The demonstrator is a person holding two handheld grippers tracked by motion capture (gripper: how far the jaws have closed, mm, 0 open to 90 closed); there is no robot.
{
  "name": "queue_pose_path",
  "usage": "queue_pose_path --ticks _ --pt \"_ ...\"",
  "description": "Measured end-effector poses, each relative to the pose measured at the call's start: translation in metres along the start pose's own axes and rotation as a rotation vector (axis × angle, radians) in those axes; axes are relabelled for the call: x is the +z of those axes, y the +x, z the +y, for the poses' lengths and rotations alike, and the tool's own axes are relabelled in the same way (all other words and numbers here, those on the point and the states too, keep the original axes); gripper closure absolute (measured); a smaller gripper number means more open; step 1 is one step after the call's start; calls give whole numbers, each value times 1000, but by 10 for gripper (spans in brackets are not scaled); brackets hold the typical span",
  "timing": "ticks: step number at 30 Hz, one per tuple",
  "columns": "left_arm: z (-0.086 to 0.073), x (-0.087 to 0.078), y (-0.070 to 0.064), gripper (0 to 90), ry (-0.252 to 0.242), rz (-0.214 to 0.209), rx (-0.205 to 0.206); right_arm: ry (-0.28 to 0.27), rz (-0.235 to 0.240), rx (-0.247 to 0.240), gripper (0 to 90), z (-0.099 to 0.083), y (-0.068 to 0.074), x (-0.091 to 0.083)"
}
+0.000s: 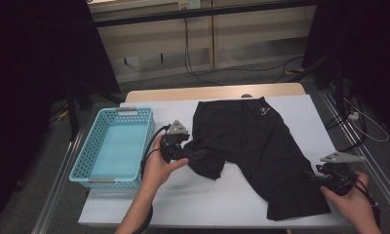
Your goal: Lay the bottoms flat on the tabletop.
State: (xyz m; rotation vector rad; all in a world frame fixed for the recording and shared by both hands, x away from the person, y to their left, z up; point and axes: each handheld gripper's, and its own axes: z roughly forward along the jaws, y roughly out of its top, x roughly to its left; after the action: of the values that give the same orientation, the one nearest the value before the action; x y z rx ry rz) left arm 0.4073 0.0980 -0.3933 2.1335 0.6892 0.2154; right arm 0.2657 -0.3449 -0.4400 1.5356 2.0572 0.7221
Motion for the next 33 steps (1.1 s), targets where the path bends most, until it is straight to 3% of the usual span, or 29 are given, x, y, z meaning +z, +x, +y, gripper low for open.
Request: queue_pose_path --ticks 4,6,8,14,16,20,25,29,33 --pt "0 2 -1 121 2 -12 0 12 45 49 656 -5 -7 4" --pt "1 3 -1 121 4 -13 3 3 74 72 814 -6 -10 3" --pt "1 3 -2 121 5 -13 3 4 97 77 885 -7 -12 3" --pt "1 2 -1 120 -6 -10 -1 -10 54 93 900 -6 -30 0" --pt "1 2 -1 120 -2 -9 1 -14 62 100 900 -6 -32 -1" --pt "1 3 -2 120 0 -11 4 -14 49 71 709 -8 -23 2" --pt "2 0 -1 120 -7 -5 3 -30 46 71 620 -11 -19 -5" --pt "2 1 -2 120 -2 -7 7 -56 73 30 563 -6 -4 -15" --pt "3 2 -4 120 -4 -7 8 -66 144 -12 496 1 21 -12"
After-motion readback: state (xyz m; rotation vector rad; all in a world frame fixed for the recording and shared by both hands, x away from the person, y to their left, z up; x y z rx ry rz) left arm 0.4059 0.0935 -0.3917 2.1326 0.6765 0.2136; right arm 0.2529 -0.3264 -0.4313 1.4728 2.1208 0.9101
